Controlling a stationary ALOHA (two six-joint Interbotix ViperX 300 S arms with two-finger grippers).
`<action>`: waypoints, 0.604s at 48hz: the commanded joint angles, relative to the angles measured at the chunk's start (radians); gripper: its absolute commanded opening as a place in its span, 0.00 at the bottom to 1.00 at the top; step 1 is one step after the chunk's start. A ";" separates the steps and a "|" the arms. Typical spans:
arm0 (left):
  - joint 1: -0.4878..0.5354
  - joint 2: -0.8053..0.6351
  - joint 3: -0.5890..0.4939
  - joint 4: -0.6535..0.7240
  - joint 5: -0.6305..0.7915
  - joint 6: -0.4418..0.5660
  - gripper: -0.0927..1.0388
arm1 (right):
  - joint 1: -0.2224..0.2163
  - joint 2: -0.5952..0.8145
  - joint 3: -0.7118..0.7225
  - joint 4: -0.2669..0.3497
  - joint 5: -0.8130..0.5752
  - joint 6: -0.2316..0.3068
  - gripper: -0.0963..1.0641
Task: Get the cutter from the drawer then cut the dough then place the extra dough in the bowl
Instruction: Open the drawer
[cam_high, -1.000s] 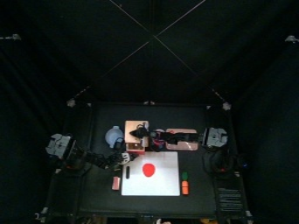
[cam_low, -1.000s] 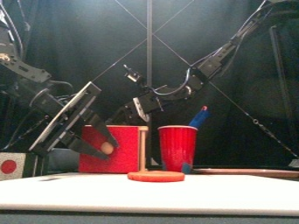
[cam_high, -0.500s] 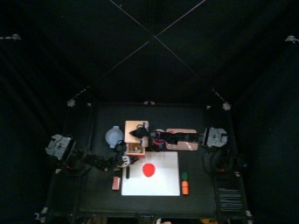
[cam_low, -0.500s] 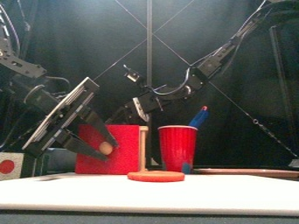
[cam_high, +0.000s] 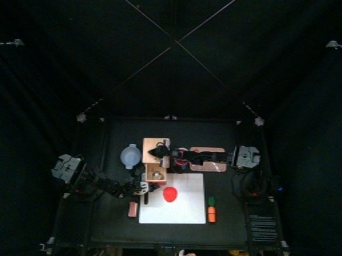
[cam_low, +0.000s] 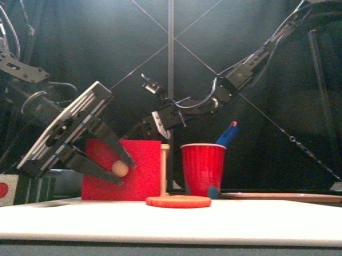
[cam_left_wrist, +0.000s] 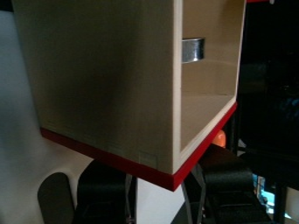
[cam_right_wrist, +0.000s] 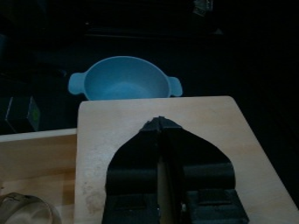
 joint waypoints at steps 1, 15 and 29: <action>0.003 -0.003 -0.009 0.000 -0.002 0.015 0.61 | -0.018 -0.008 -0.002 0.002 0.015 -0.003 0.08; 0.005 0.000 -0.023 -0.002 -0.005 0.067 0.68 | -0.018 -0.008 -0.002 0.000 0.015 -0.003 0.08; 0.005 -0.005 -0.029 0.002 0.014 0.081 0.70 | -0.018 -0.008 -0.003 0.002 0.015 -0.003 0.08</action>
